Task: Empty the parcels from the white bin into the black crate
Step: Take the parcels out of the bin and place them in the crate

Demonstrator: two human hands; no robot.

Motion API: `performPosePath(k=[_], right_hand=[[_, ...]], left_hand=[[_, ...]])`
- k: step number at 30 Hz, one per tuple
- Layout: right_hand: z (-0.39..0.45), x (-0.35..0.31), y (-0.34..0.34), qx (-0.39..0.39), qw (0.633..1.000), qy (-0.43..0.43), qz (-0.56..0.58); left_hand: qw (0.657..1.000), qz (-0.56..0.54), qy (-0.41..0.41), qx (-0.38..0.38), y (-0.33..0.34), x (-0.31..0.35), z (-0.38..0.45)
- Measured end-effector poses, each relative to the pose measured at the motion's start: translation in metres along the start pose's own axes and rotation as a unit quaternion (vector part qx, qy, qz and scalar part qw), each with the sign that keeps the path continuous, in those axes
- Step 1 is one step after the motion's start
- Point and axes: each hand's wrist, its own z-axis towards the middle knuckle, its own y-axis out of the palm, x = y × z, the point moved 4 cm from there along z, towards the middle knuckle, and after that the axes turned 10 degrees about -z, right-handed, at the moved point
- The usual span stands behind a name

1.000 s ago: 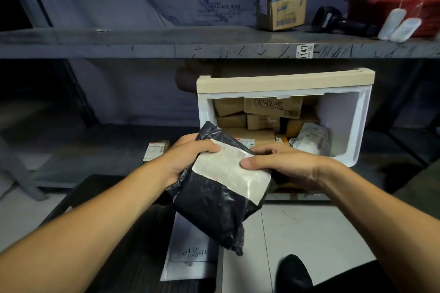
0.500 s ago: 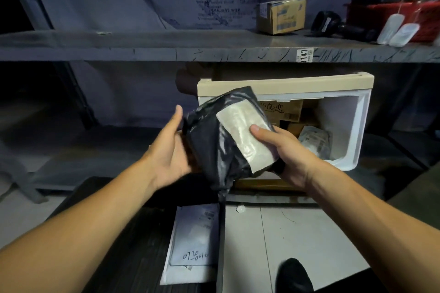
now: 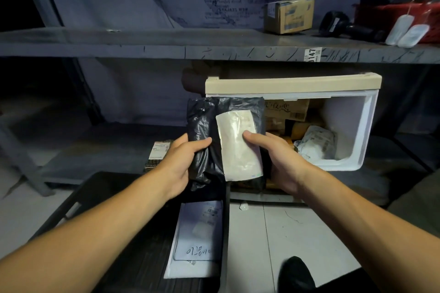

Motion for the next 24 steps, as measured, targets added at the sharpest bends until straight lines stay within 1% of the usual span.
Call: performPosePath(k=[3,9,12,16,20,24], right_hand=[[-0.001,-0.002,0.015,-0.009,1.0,0.002,-0.011],[0.008,0.013,0.044,-0.02,0.998,0.023,-0.052],[0.013,0.029,0.058,-0.016,0.994,0.04,-0.096],[0.021,0.05,0.071,-0.01,0.986,0.074,-0.15],[0.034,0.08,0.084,0.025,0.975,0.124,-0.182],[0.049,0.122,0.101,0.038,0.966,0.175,-0.187]], left_hand=[[1.0,-0.024,-0.012,0.009,-0.014,-0.001,-0.003],[0.999,0.021,0.013,0.045,-0.048,-0.001,-0.009],[0.997,0.043,0.001,0.068,-0.074,-0.009,-0.008],[0.993,0.062,-0.015,0.096,-0.103,-0.035,-0.004],[0.988,0.06,-0.021,0.143,-0.13,-0.069,0.001],[0.98,0.074,-0.037,0.183,-0.157,-0.095,0.009]])
